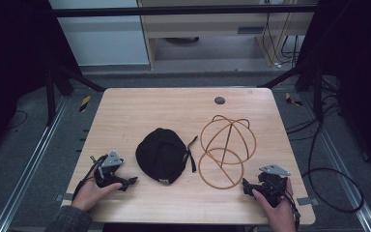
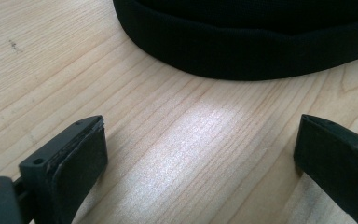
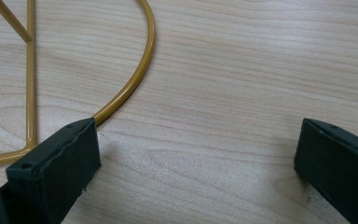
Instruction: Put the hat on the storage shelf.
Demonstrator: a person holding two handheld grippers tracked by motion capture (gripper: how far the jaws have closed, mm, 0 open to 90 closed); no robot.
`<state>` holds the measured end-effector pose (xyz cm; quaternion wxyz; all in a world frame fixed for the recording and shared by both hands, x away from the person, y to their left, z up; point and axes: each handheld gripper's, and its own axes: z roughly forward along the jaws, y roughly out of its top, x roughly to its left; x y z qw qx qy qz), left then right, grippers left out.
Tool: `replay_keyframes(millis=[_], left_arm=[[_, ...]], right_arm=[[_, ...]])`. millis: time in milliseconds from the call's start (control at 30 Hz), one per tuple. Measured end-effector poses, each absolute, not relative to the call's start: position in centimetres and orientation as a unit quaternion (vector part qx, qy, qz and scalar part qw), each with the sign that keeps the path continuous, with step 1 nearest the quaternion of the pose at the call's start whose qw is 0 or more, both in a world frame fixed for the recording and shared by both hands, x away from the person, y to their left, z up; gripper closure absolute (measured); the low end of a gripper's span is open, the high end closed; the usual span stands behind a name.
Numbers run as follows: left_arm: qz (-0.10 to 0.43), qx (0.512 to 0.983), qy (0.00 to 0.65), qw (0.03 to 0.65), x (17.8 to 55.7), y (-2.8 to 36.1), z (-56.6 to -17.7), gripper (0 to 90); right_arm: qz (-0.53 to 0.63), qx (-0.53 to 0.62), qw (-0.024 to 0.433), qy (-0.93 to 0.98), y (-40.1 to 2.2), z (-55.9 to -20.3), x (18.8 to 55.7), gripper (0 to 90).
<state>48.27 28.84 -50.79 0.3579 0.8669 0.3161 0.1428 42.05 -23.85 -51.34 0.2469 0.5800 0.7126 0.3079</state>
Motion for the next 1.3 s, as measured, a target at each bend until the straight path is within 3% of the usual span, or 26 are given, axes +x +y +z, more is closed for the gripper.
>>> replay_keyframes(millis=[633,833,1300], left_arm=[[0.122,0.873,0.313,0.355,47.8,28.4,-50.1,3.9],[0.137,0.884,0.289,0.339,47.1,27.4,-46.1,4.8],[0.139,0.904,0.252,0.316,48.9,24.0,-41.6,5.2]], right_arm=[[0.308,0.578,0.248,0.714,-23.9,-51.3,42.1,0.4],[0.308,0.578,0.248,0.714,-23.9,-51.3,42.1,0.4],[0.308,0.578,0.248,0.714,-23.9,-51.3,42.1,0.4]])
